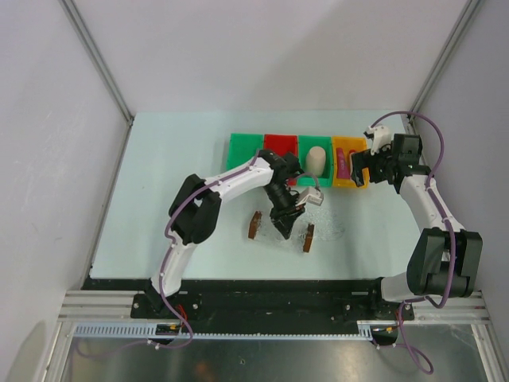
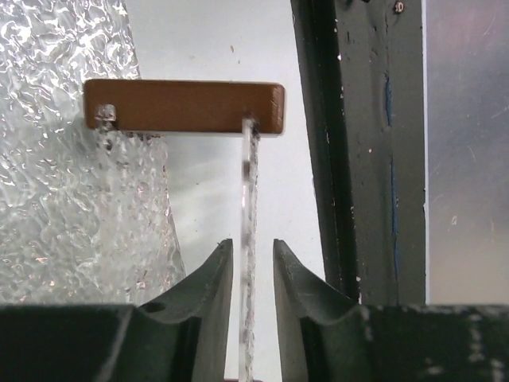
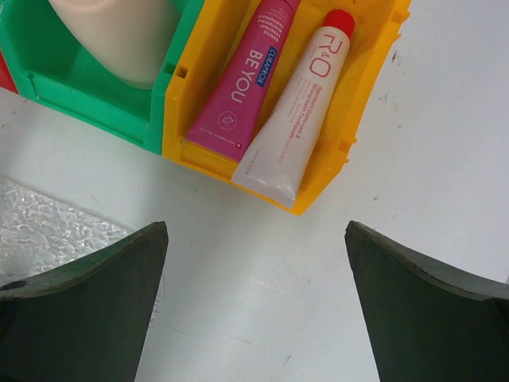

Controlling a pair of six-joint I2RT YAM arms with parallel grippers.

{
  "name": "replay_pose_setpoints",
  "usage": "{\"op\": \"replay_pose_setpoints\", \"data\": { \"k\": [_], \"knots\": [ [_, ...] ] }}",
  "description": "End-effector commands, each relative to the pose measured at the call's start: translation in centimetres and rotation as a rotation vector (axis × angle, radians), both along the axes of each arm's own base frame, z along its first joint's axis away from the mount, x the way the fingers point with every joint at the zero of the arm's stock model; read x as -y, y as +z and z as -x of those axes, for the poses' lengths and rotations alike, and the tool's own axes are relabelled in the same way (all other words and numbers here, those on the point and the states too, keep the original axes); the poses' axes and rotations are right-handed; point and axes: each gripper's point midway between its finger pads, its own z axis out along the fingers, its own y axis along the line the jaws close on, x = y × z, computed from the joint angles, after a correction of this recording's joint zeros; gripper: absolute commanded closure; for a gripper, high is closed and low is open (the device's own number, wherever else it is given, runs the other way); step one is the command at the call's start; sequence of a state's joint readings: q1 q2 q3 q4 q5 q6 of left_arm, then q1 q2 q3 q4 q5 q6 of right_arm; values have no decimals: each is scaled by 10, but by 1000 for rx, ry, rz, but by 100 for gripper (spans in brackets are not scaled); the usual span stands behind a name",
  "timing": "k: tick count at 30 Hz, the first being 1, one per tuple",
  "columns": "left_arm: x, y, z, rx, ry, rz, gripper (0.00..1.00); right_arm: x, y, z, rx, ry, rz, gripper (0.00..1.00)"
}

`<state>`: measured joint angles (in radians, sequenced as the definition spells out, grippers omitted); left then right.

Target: Prepare toiletry sets of a toothbrush and toothpaste on the tray

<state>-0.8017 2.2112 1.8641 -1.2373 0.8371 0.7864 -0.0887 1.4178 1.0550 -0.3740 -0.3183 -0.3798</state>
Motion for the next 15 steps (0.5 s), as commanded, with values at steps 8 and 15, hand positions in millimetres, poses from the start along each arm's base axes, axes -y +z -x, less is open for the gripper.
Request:
{"op": "replay_pose_setpoints", "data": {
  "k": [8, 15],
  "knots": [
    [8, 8, -12, 23, -3, 29, 60, 0, 15, -9, 42, 12, 17, 0],
    [5, -5, -14, 25, -6, -7, 60, 0, 15, -10, 43, 14, 17, 0]
  ]
}}
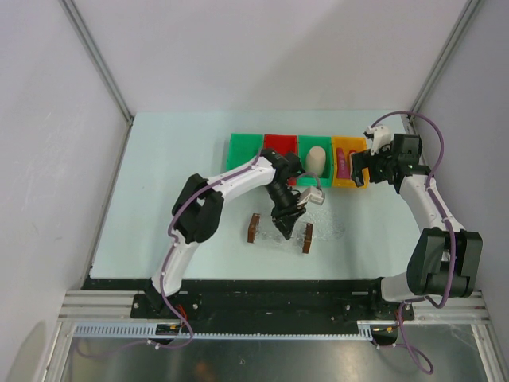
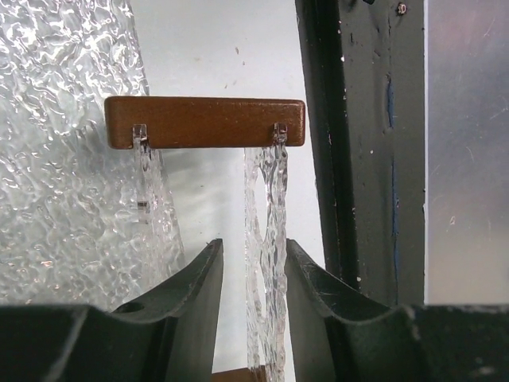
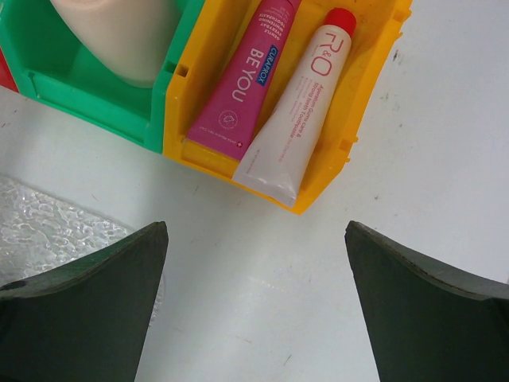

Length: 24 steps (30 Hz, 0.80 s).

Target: Prepare toiletry sets of a toothbrush and toothpaste on the tray

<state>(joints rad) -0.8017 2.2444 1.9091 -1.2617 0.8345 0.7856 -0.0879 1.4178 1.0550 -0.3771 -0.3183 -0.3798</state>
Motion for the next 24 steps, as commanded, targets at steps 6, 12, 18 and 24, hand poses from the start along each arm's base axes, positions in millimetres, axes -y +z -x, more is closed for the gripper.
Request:
{"op": "replay_pose_setpoints", "data": {
  "k": [6, 12, 18, 24],
  "knots": [
    [4, -5, -13, 31, -7, 8, 64, 0, 14, -10, 41, 14, 14, 0],
    [3, -9, -18, 40, -5, 5, 83, -1, 15, -10, 41, 16, 12, 0],
    [3, -10, -26, 47, 8, 5, 87, -2, 13, -10, 36, 19, 11, 0],
    [3, -11, -32, 61, 15, 3, 63, -2, 13, -10, 36, 19, 11, 0]
  ]
}}
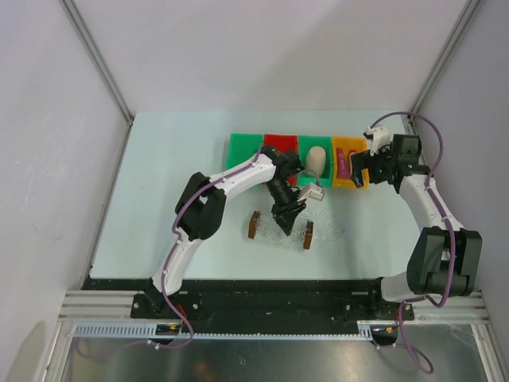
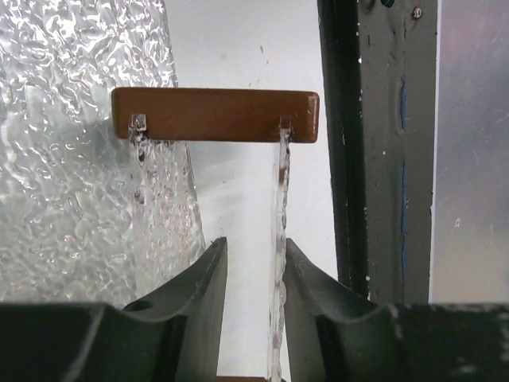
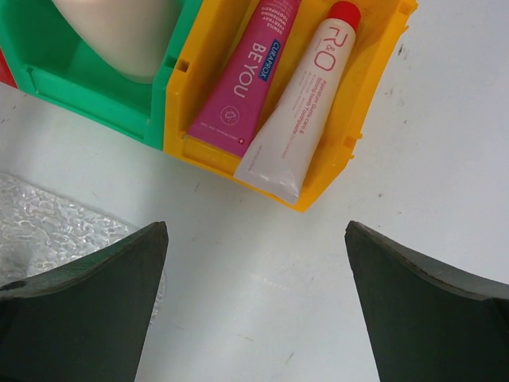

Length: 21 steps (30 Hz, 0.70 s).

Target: Prepare toiletry sets of a toothbrush and toothpaste on the tray

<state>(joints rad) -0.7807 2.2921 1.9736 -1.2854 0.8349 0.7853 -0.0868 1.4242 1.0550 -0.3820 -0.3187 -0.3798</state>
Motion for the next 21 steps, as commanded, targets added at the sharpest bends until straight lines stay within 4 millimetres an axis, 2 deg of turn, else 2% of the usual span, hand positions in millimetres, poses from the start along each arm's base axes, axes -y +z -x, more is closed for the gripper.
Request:
{"op": "replay_pose_setpoints", "data": {
  "k": [1, 21],
  "knots": [
    [3, -5, -20, 74, -5, 12, 62, -1, 16, -11, 48, 16, 13, 0],
    [5, 3, -48, 170, 17, 14, 39, -2, 13, -10, 38, 21, 11, 0]
  ]
}}
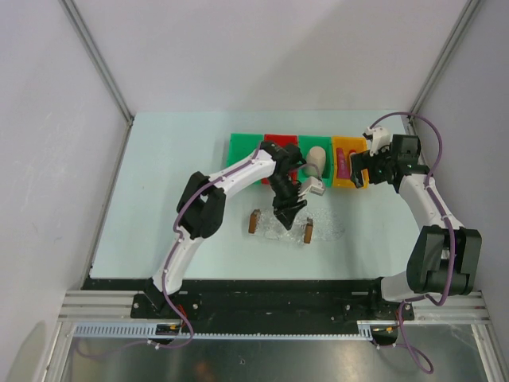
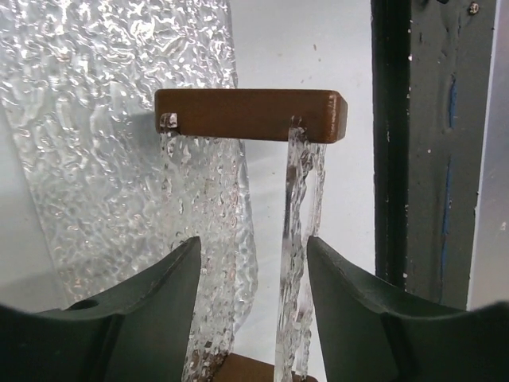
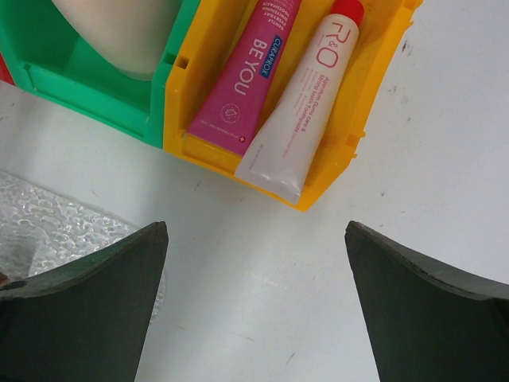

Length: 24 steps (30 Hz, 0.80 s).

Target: Prepare toiletry sets of a toothbrush and toothpaste on the tray

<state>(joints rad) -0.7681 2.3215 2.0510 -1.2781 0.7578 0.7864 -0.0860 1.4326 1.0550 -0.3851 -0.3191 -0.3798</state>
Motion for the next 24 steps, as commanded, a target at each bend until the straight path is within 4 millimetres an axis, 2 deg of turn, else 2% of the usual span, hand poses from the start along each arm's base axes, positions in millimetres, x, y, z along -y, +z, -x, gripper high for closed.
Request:
{"op": "replay_pose_setpoints", "data": {
  "k": [1, 9, 21, 24],
  "knots": [
    [4, 5, -23, 80, 2, 29, 37, -1, 16, -11, 47, 19, 13, 0],
    [6, 7, -31, 105, 3, 36, 25, -1, 15, -11, 46, 20, 14, 0],
    [9, 9, -43, 154, 11, 32, 23, -1, 14, -11, 40, 20, 16, 0],
    [11, 12, -48, 177, 21, 33, 18, -1, 14, -10, 42, 21, 17, 0]
  ]
}}
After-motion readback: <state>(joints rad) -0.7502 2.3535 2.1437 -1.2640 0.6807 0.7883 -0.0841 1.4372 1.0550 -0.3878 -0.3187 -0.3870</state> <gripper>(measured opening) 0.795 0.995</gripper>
